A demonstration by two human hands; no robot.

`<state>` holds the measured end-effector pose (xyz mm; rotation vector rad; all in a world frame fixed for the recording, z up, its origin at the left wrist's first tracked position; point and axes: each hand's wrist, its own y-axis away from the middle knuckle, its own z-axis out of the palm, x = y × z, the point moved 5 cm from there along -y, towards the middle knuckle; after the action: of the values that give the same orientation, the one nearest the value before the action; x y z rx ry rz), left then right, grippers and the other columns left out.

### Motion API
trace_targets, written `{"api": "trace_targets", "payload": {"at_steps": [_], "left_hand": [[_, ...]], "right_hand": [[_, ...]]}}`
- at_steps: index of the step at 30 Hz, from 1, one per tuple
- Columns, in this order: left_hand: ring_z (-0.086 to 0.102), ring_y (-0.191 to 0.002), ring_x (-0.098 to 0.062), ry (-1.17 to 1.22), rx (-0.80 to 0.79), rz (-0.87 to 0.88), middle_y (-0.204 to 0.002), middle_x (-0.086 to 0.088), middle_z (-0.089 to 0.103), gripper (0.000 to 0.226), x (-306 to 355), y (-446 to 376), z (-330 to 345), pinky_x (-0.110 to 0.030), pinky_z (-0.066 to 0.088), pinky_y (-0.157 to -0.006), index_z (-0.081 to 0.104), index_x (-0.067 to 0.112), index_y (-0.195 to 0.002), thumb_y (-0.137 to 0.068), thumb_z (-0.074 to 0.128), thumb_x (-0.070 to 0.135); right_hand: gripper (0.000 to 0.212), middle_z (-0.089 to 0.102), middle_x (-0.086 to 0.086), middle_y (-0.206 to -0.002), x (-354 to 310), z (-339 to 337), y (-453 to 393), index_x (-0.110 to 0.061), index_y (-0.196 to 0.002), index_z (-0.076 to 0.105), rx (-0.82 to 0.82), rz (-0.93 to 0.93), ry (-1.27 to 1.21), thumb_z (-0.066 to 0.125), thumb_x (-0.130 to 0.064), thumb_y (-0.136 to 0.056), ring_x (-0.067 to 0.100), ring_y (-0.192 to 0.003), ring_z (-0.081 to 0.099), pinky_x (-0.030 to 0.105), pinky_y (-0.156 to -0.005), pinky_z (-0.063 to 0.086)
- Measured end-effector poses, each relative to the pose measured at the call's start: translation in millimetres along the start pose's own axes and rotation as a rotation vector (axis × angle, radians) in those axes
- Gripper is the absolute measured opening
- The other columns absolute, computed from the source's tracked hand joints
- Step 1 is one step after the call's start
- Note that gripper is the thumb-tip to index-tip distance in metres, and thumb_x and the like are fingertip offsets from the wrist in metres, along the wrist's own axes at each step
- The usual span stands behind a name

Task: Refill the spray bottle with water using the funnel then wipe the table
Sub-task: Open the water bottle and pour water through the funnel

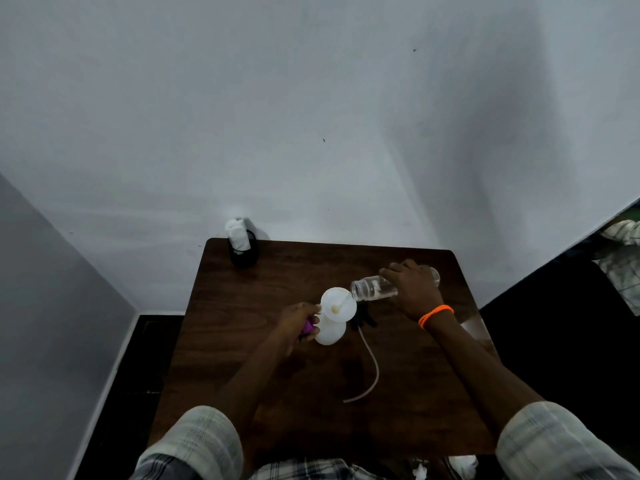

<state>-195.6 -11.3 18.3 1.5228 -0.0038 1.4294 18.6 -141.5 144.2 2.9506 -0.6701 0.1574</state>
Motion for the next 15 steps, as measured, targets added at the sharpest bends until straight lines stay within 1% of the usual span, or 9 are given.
{"api": "trace_targets", "payload": {"at_steps": [6,11,15], "left_hand": [[0.054,-0.043,-0.018,0.007,-0.004,-0.002,-0.074,-0.010,0.061,0.014,-1.0,-2.8,0.3,-0.023,0.040,-0.039,0.066,0.007,-0.087,-0.088,0.069,0.022],[0.055,-0.047,-0.020,0.019,0.006,-0.011,-0.072,-0.011,0.062,0.015,-3.4,-5.8,-1.1,-0.029,0.044,-0.047,0.069,0.006,-0.088,-0.086,0.071,0.021],[0.054,-0.043,-0.021,0.025,-0.002,0.001,-0.073,-0.013,0.061,0.014,-5.4,-6.5,-2.7,-0.028,0.041,-0.045,0.067,0.006,-0.085,-0.085,0.071,0.020]], "right_hand": [[0.055,0.069,-0.001,-0.116,0.2,-0.9,-0.4,-0.025,-0.123,0.067,0.033,0.006,-0.002,0.078,-0.027,-0.068,0.031,-0.104,0.059,0.045,-0.081,0.047],[0.057,0.068,0.000,-0.118,-0.2,-2.4,-0.6,-0.024,-0.125,0.066,0.039,0.007,-0.007,0.077,-0.026,-0.069,0.031,-0.106,0.058,0.045,-0.083,0.047],[0.056,0.068,0.000,-0.119,0.2,-2.8,-0.5,-0.024,-0.125,0.067,0.046,0.006,-0.009,0.078,-0.027,-0.070,0.031,-0.106,0.058,0.045,-0.083,0.045]]}}
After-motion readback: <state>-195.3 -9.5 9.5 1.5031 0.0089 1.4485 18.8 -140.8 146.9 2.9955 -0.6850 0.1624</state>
